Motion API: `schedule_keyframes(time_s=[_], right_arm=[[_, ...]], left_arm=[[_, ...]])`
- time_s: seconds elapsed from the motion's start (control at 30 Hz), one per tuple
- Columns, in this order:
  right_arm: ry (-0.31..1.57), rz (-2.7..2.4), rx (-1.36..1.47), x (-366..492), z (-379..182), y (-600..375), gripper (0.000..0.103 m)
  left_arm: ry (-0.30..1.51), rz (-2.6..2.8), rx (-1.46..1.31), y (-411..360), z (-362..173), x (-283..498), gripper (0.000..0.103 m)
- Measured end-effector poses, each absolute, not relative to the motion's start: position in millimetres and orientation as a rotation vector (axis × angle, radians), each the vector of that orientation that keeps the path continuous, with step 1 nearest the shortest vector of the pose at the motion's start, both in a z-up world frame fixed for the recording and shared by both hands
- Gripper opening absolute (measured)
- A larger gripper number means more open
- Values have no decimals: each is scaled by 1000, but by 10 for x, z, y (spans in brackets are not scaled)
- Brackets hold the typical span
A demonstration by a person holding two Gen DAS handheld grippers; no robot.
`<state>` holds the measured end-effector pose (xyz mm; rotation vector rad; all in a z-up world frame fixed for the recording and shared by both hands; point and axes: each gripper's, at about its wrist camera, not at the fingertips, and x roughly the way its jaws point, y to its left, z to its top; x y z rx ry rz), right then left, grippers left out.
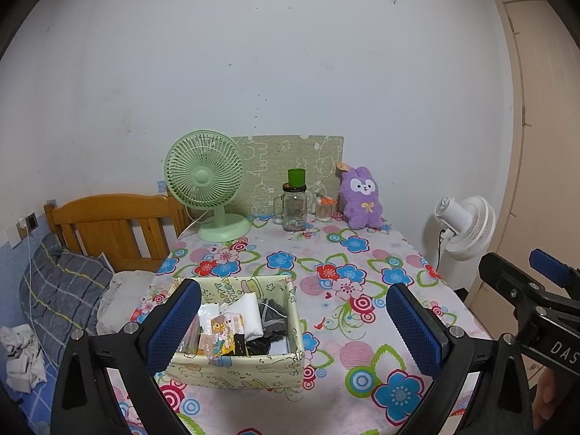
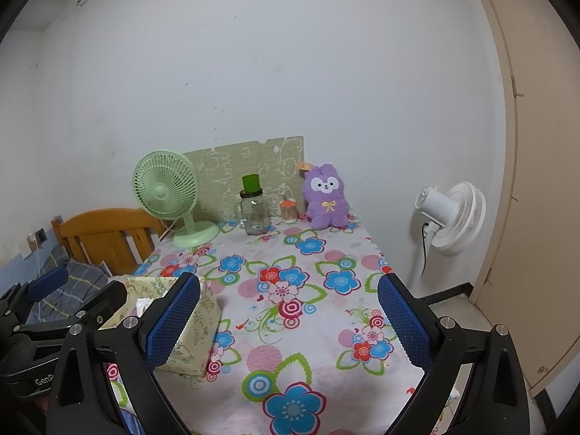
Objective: Organize soft objects
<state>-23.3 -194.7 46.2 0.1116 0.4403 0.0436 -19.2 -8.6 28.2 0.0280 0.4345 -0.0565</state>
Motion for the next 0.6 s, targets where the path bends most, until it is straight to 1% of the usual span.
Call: schedule_keyframes(time_s=[0.6], right_arm=[[442,61,96,-174,434,-1909,100]], left_arm=[[433,-44,12,-64,286,-181,103]])
